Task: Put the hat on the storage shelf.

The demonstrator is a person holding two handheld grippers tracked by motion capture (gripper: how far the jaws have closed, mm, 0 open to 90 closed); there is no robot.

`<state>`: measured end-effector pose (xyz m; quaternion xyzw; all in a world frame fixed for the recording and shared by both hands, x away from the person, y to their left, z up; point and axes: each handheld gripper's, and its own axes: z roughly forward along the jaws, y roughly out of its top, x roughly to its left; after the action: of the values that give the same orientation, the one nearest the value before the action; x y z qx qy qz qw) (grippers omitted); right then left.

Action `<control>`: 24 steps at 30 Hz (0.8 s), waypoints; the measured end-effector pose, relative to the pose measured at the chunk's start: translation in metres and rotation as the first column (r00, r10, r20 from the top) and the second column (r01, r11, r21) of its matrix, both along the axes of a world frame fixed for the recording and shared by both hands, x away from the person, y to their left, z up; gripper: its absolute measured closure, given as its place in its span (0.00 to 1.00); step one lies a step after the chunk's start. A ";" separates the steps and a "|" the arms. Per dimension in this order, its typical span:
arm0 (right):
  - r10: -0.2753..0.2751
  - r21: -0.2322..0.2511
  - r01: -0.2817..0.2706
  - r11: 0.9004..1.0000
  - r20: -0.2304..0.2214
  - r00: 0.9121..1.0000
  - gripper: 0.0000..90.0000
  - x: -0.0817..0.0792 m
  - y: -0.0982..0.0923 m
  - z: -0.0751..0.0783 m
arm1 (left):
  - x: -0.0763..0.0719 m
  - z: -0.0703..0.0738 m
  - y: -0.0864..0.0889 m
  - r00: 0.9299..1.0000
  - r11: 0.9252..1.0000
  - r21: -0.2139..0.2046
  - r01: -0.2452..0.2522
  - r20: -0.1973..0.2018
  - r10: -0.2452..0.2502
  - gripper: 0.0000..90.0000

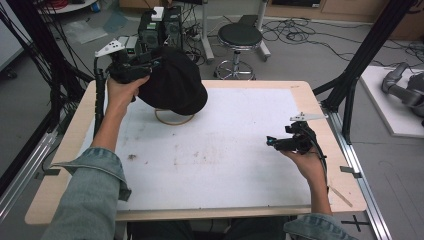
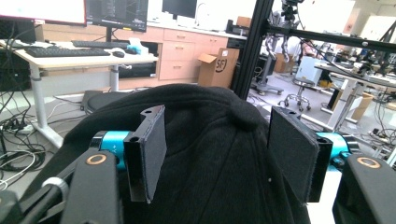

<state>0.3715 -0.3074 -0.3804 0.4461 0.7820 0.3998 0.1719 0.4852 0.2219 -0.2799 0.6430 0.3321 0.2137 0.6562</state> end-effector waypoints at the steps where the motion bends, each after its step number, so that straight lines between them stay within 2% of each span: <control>1: 0.000 0.001 0.000 1.000 0.003 1.000 0.10 0.001 0.000 0.000 | -0.002 0.000 0.002 1.000 1.000 0.003 -0.002 0.000 0.002 0.41; 14: 0.014 0.006 -0.014 1.000 0.012 1.000 0.10 0.005 0.007 0.004 | -0.034 -0.004 0.032 1.000 0.998 0.046 -0.031 -0.001 0.031 0.39; 20: 0.018 0.007 -0.018 1.000 0.012 1.000 0.10 0.007 0.009 0.003 | -0.049 -0.012 0.045 0.999 0.998 0.039 -0.043 -0.005 0.043 0.37; 22: 0.020 0.006 -0.020 1.000 0.011 1.000 0.10 0.007 0.009 0.003 | -0.053 -0.015 0.048 0.999 0.998 0.048 -0.044 -0.008 0.045 0.37; 24: 0.024 0.006 -0.024 1.000 0.011 1.000 0.10 0.008 0.009 0.003 | -0.057 -0.017 0.050 0.998 0.995 0.078 -0.058 -0.006 0.058 0.37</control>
<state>0.3791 -0.2984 -0.3774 0.4348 0.7851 0.4069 0.1701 0.4282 0.2720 -0.2969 0.6589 0.3448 0.2427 0.6229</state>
